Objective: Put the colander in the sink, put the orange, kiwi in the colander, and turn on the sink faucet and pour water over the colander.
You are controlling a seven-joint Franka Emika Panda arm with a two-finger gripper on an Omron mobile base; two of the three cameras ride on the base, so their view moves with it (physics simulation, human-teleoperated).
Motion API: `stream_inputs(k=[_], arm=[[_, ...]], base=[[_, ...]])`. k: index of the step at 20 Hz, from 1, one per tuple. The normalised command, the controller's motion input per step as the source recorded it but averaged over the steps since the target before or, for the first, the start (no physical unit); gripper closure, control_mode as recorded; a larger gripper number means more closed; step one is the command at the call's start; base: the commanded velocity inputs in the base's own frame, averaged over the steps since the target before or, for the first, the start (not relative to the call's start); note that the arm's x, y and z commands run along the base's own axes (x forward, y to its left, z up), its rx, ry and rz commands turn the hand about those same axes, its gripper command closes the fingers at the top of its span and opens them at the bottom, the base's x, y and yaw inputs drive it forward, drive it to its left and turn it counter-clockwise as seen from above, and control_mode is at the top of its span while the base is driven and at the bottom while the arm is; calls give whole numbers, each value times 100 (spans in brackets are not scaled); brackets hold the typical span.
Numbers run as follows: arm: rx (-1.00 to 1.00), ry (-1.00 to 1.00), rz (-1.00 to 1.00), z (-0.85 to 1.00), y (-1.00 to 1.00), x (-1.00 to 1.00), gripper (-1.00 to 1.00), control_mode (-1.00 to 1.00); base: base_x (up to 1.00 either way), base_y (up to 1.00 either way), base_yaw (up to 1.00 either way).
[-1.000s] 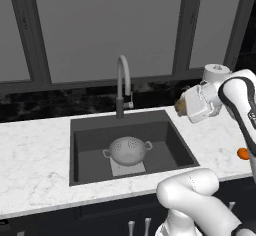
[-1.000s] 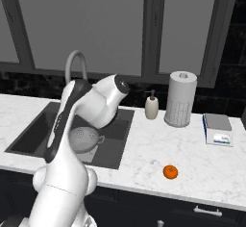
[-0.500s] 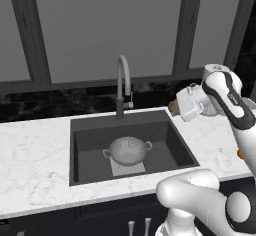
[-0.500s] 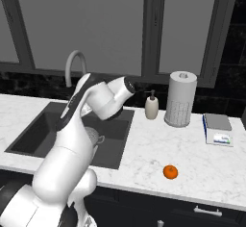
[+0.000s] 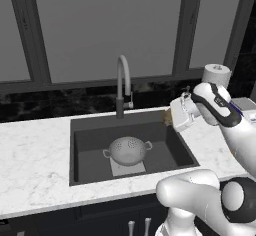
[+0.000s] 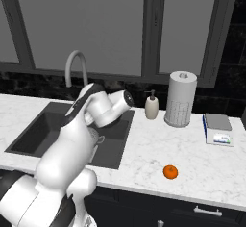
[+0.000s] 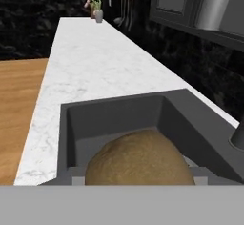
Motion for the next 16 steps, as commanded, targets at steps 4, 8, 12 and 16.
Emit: stream_inputs(k=[4,8,12,16], arm=[[0,0,0,-38,28,19,100,-100],[0,0,0,-39,38,23,100,-100],[0,4,0,-41,16,16,100,-100],[-2,7,0,-42,15,19,100,-100]], base=[[0,0,0],[0,0,0],[0,0,0],[0,0,0]])
